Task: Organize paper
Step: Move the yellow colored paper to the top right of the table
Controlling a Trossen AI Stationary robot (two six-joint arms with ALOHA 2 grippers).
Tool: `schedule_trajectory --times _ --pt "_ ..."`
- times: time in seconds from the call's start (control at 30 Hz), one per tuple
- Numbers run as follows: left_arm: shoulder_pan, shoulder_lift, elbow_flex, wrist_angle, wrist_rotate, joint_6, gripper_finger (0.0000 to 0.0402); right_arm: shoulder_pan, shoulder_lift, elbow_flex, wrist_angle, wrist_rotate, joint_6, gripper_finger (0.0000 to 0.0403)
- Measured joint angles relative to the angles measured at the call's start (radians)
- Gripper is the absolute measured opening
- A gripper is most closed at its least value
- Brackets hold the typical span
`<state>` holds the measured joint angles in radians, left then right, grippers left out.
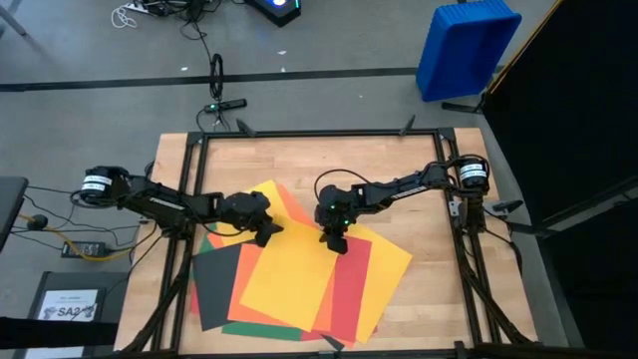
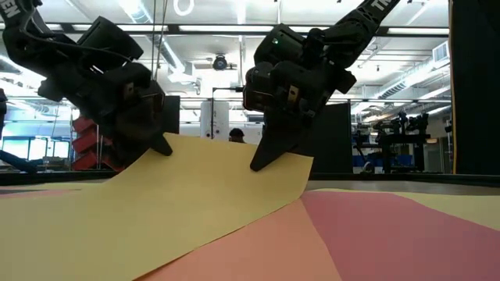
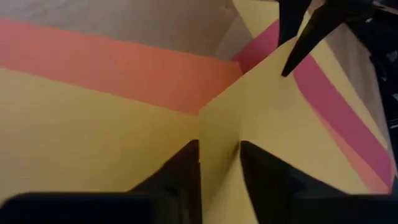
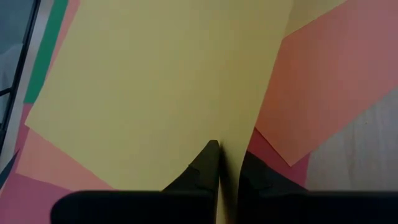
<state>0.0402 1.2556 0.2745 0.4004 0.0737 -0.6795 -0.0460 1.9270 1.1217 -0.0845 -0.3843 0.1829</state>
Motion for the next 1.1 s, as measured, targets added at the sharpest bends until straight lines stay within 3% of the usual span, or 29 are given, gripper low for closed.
schedule_trajectory --times 0.17,0.33,0.63,1.1 --pt "0.000 0.000 0.000 0.028 0.049 0.020 0.0007 0.000 0.000 0.000 0.000 0.000 0.006 0.0000" --pt "0.000 0.000 0.001 0.131 0.100 0.019 0.0001 -0.010 0.000 0.012 -0.005 -0.014 0.047 0.0000" --pt "0.000 0.000 0.078 0.150 0.127 0.044 0.0000 -0.015 0.000 0.101 -0.097 -0.015 0.051 0.0000" --pt "0.022 0.000 0.112 0.131 0.137 0.059 0.0000 -0.016 -0.085 0.156 -0.292 0.136 -0.002 0.0000"
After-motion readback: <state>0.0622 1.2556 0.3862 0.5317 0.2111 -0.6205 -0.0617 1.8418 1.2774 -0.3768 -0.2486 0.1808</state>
